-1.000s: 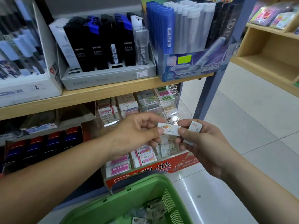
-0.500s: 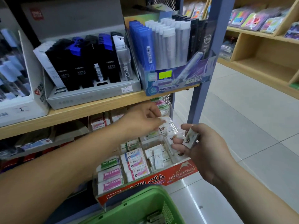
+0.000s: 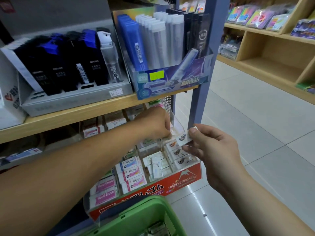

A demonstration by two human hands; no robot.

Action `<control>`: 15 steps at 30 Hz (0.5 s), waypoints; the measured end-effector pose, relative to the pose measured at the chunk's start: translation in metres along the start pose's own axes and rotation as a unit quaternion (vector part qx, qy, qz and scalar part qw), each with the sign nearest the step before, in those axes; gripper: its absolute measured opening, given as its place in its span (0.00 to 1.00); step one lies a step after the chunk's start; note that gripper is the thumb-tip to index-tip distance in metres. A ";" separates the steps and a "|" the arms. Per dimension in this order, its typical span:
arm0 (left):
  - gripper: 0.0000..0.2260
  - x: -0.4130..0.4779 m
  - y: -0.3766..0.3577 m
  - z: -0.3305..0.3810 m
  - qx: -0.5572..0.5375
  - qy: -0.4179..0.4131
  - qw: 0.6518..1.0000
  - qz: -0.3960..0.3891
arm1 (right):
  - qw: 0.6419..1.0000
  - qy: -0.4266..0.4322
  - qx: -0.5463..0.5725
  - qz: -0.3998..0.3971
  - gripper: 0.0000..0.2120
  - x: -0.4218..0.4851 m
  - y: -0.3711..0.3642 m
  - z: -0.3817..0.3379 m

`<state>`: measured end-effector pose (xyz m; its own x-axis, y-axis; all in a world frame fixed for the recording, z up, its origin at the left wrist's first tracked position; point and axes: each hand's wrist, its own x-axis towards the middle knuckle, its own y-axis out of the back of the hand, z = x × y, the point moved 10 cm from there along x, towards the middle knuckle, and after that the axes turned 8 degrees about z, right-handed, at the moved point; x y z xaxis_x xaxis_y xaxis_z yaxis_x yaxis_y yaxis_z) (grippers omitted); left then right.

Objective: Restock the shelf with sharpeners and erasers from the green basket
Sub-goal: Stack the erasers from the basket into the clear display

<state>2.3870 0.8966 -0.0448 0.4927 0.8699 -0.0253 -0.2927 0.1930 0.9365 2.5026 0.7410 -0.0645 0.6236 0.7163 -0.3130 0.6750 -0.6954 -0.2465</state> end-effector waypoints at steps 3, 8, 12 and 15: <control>0.05 -0.001 -0.005 0.006 0.018 -0.035 0.998 -0.043 | 1.000 0.013 -0.009 0.000 0.04 0.000 0.001 -0.001; 0.06 -0.023 0.021 0.015 -0.250 -0.044 0.967 -0.024 | 0.996 0.062 -0.067 0.012 0.04 0.002 0.000 -0.006; 0.09 -0.045 0.017 0.016 -0.287 -0.055 0.953 -0.074 | 0.998 0.046 -0.051 0.000 0.10 0.001 -0.009 0.000; 0.08 -0.024 0.027 -0.022 -0.220 0.030 0.975 0.020 | 0.997 0.050 -0.052 0.012 0.12 0.000 -0.011 0.000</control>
<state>2.3493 0.8912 -0.0266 0.4288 0.9031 -0.0254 -0.6405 0.3237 0.6964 2.4955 0.7488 -0.0616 0.6729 0.7054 -0.2225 0.6937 -0.7063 -0.1412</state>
